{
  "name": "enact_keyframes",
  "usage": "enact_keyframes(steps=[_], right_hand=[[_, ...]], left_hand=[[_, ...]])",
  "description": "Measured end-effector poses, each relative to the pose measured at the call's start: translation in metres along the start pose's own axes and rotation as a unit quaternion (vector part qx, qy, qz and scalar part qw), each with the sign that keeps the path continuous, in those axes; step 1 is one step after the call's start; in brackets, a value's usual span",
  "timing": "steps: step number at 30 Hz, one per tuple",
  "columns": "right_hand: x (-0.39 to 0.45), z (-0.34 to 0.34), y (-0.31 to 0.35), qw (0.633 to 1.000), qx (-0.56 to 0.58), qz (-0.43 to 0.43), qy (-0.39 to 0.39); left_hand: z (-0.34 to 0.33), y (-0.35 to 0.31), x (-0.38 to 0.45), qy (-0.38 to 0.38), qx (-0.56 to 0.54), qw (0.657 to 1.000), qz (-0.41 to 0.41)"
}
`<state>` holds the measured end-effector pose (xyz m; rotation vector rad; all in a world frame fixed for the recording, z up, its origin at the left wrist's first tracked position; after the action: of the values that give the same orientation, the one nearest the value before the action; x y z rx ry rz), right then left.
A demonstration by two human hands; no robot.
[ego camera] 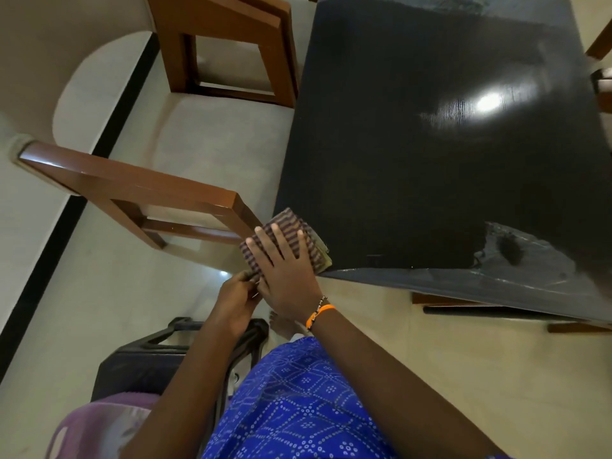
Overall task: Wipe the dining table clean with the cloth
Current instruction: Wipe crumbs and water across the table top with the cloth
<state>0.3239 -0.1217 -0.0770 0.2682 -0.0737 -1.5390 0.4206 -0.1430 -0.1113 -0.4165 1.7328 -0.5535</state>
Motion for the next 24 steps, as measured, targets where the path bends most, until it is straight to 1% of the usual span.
enact_keyframes(steps=[2,4,7,11,13,16,19,21,24], right_hand=[[-0.007,0.001,-0.009,0.999,-0.011,0.037,-0.004],[-0.019,0.001,-0.022,0.998,-0.021,0.052,-0.010],[-0.049,0.006,-0.051,0.999,-0.030,0.025,-0.035],[-0.111,0.013,-0.119,0.996,-0.049,-0.051,-0.057],[-0.139,0.017,-0.153,0.993,-0.048,-0.084,-0.063],[-0.191,0.028,-0.203,0.983,-0.036,-0.158,-0.084],[-0.235,0.034,-0.242,0.966,-0.008,-0.235,-0.103],[-0.256,0.036,-0.259,0.949,0.018,-0.288,-0.127],[-0.269,0.035,-0.270,0.922,0.034,-0.351,-0.160]], left_hand=[[-0.004,0.007,-0.003,0.014,0.001,1.000,0.007],[-0.011,0.014,-0.008,0.026,0.027,0.999,0.010],[-0.029,0.023,-0.017,0.051,0.076,0.996,0.016],[-0.063,0.034,-0.034,0.111,0.148,0.982,0.026],[-0.073,0.035,-0.041,0.121,0.178,0.976,0.019],[-0.098,0.038,-0.053,0.137,0.253,0.958,-0.002],[-0.122,0.038,-0.062,0.142,0.293,0.945,-0.019],[-0.133,0.038,-0.066,0.146,0.319,0.936,-0.024],[-0.146,0.039,-0.072,0.161,0.398,0.901,-0.063]])
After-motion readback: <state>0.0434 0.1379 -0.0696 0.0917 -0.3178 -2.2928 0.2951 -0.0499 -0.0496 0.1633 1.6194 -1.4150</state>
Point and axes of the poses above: each hand's wrist, its own x-axis towards the middle knuckle, its own z-axis out of the back of the hand, y = z × x, the point moved 5 cm from there along x, towards the middle knuckle, and after that the axes turned 2 degrees about z, right-handed, at the moved point
